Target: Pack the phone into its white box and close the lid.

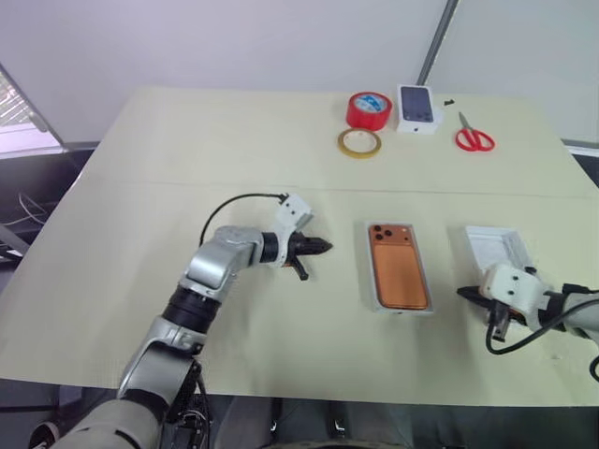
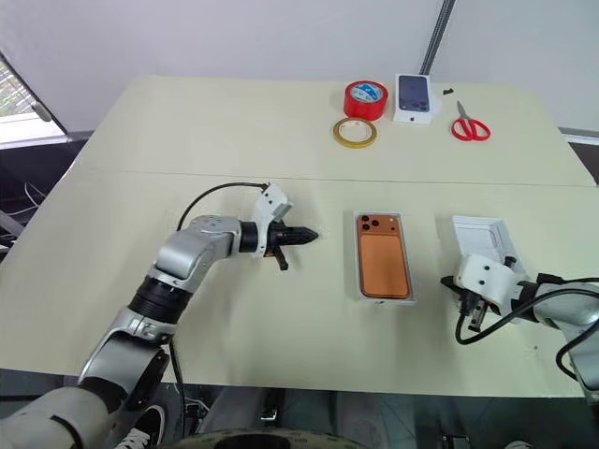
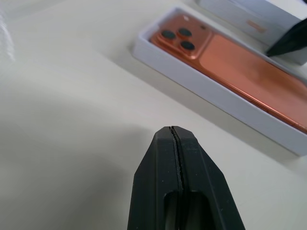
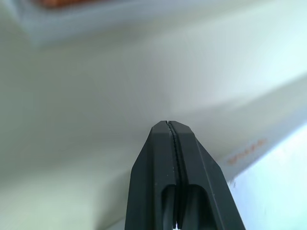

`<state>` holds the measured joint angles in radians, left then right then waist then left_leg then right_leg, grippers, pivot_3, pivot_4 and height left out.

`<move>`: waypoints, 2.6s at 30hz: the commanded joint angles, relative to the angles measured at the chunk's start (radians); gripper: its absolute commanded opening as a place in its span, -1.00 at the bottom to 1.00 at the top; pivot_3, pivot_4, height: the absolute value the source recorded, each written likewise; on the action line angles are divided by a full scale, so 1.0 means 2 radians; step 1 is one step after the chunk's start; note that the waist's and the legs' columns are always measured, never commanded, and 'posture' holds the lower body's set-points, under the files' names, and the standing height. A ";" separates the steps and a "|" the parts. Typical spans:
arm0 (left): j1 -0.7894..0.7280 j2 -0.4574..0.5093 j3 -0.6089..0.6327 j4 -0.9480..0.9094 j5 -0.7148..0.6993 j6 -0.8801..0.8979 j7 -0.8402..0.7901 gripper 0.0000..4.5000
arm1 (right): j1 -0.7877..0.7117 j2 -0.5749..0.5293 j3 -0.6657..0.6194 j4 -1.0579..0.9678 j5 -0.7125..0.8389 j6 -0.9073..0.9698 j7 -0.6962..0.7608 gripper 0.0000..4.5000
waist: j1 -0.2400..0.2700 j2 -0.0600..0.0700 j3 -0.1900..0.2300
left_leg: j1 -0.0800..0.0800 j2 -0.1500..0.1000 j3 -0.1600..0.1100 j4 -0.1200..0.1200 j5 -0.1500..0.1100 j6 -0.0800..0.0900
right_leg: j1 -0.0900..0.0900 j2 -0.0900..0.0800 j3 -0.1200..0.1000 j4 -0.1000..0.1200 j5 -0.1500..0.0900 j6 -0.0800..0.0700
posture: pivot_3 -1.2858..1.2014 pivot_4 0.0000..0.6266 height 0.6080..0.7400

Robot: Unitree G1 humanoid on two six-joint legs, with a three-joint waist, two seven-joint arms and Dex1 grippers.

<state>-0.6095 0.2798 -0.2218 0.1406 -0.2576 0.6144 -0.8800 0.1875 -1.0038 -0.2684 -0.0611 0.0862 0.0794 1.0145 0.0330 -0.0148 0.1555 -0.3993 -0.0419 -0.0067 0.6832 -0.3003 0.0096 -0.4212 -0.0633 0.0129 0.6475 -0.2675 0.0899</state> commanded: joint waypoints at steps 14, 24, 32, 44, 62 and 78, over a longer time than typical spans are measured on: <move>0.088 0.147 0.102 -0.038 -0.048 -0.196 -0.138 0.94 | -0.089 0.055 -0.076 -0.058 0.118 0.220 -0.115 0.98 | -0.010 0.001 0.000 | 0.000 0.001 0.000 0.000 -0.001 0.002 | 0.000 0.000 0.000 0.001 0.000 0.000 | 0.03 -0.52 1.00; 0.114 0.157 0.106 -0.019 -0.044 -0.322 -0.184 0.94 | 0.014 0.070 -0.075 -0.177 0.101 0.335 -0.171 0.98 | -0.012 0.001 -0.001 | -0.002 0.001 0.000 0.000 -0.001 0.002 | -0.002 0.000 0.000 0.000 0.000 0.000 | 0.03 -0.52 1.00; 0.112 0.154 0.086 -0.013 -0.034 -0.360 -0.208 0.94 | -0.042 0.051 -0.081 -0.220 0.179 0.516 -0.167 0.98 | -0.013 0.002 -0.001 | -0.001 0.001 0.000 0.000 -0.001 0.002 | -0.002 0.000 0.000 0.001 0.000 0.000 | 0.03 -0.52 1.00; 0.137 0.155 0.075 -0.047 -0.040 -0.381 -0.216 0.96 | -0.123 0.016 -0.017 -0.151 0.183 0.577 -0.172 0.16 | -0.012 0.002 -0.001 | -0.001 0.001 0.000 0.000 -0.002 0.003 | -0.002 0.000 0.000 0.001 0.000 0.000 | 0.03 -0.52 1.00; 0.136 0.146 0.074 -0.050 -0.040 -0.367 -0.184 0.96 | -0.250 0.102 -0.051 -0.078 0.212 0.591 -0.211 -0.98 | -0.025 0.001 -0.002 | -0.001 0.001 0.000 0.000 -0.002 0.003 | -0.002 0.000 0.000 0.001 0.000 0.000 | 0.03 -0.52 1.00; 0.123 0.105 0.083 -0.079 -0.062 -0.282 -0.105 0.96 | -0.357 0.452 -0.231 -0.145 0.546 0.768 -0.365 -0.98 | -0.022 0.002 -0.002 | -0.003 0.001 0.000 0.000 -0.001 0.002 | -0.004 0.000 0.000 0.003 0.000 0.000 | 0.03 -0.52 1.00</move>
<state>-0.3649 0.4966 -0.0634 0.0304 -0.3596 0.0269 -1.1065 -0.5479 -0.1215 -0.7156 -0.2971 1.0311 1.6076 0.3361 -0.0113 -0.0104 0.1525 -0.4051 -0.0397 -0.0066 0.6828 -0.3032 0.0145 -0.4298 -0.0629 0.0125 0.6534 -0.2672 0.0900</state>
